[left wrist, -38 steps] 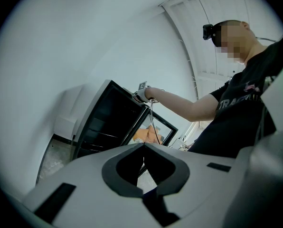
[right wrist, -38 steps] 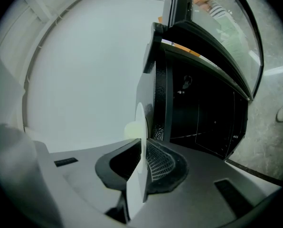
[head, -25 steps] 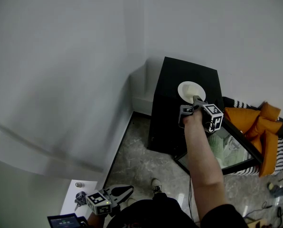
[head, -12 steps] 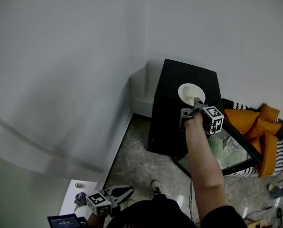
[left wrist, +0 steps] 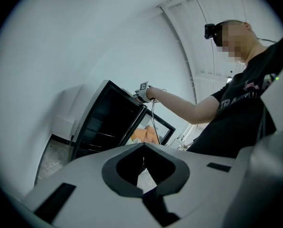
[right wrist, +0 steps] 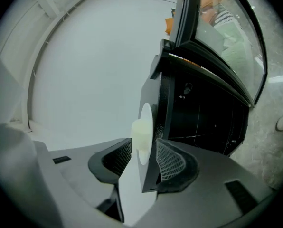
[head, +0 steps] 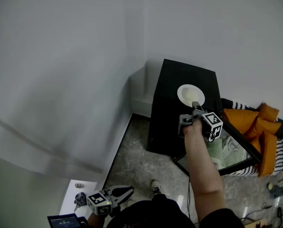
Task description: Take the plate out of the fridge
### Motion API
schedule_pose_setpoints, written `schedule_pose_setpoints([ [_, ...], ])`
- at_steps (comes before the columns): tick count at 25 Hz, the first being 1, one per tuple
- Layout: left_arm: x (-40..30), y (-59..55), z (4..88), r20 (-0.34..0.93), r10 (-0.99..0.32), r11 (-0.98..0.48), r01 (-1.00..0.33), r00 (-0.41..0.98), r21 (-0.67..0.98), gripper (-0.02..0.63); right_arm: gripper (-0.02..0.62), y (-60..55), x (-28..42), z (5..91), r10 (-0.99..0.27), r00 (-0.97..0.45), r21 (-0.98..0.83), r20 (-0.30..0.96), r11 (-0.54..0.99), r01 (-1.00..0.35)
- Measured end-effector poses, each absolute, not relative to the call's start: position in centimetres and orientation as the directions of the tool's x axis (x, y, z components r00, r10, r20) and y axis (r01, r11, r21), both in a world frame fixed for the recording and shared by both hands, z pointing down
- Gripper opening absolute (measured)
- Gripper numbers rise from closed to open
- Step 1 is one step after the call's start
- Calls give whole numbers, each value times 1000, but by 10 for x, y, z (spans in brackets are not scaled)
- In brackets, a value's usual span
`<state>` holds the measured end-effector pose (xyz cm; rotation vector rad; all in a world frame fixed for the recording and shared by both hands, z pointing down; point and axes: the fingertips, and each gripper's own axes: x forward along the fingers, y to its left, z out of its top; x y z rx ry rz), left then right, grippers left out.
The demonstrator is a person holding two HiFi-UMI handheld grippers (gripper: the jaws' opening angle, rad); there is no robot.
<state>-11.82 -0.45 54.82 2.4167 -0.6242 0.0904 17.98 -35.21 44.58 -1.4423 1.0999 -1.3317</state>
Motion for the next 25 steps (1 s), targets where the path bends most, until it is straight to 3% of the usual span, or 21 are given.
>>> schedule_pose_setpoints([
  [19,-116,-2,541,204,-441,-666,-471,874,578,5,149,-379,189,442,-992,-13,-992,126,-126,12],
  [25,-117,-3,542,218,-441,-660,-480,870,578,5,149,-360,185,443,-996,-30,-995,83,-81,-55],
])
